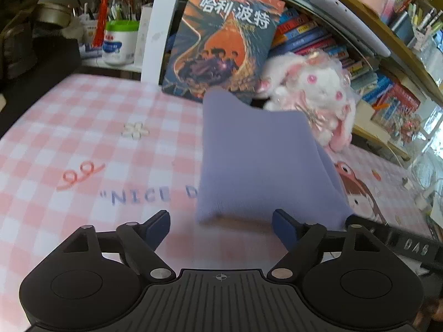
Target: Fold clothes
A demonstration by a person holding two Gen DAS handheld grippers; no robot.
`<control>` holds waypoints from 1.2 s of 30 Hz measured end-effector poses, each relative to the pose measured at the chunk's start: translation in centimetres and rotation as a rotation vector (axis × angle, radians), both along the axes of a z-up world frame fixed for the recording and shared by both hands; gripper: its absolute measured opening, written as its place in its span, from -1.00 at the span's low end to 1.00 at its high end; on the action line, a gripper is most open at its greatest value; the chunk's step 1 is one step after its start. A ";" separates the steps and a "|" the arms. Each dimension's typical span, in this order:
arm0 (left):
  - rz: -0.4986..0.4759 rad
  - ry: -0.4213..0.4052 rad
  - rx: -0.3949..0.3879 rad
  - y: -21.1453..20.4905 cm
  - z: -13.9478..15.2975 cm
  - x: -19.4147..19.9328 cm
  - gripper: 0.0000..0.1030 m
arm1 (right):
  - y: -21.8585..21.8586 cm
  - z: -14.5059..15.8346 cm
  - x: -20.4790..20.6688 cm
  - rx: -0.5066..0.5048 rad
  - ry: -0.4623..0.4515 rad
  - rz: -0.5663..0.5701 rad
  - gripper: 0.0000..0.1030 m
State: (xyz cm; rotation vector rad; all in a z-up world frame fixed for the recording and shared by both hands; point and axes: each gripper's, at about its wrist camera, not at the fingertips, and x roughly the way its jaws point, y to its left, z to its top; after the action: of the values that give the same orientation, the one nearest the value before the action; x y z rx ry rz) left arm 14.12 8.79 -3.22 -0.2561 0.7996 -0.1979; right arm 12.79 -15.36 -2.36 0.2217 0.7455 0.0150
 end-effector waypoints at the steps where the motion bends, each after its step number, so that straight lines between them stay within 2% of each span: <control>1: -0.003 0.002 0.002 -0.2 -0.1 -0.5 0.66 | 0.2 -0.1 -0.7 -0.015 0.009 -0.003 0.80; 4: -0.010 -0.013 0.060 -1.0 -0.3 -2.3 0.81 | 1.0 -0.5 -2.8 -0.050 0.023 0.010 0.83; 7: -0.017 -0.037 0.187 -2.0 -0.5 -3.6 0.83 | 1.7 -0.8 -4.4 -0.075 0.025 0.031 0.92; 9: -0.019 -0.040 0.219 -2.2 -0.4 -4.0 0.84 | 2.0 -0.8 -5.1 -0.094 0.022 0.039 0.93; 14: -0.027 -0.058 0.234 -2.4 0.0 -4.6 0.93 | 2.1 -0.6 -6.2 -0.125 0.019 0.002 0.96; 17: -0.033 -0.041 0.235 -2.5 -0.1 -4.9 0.96 | 2.2 -0.5 -6.6 -0.126 0.021 0.001 0.99; 36: -0.022 -0.051 0.255 -1.9 1.0 -5.2 0.99 | 3.1 0.5 -6.8 -0.134 0.009 0.031 1.00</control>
State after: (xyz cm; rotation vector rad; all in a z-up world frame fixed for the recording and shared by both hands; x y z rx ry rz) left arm 8.87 6.86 -2.24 -0.0017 0.7690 -0.1213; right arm 6.02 -12.31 -1.86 0.0824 0.7561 -0.0069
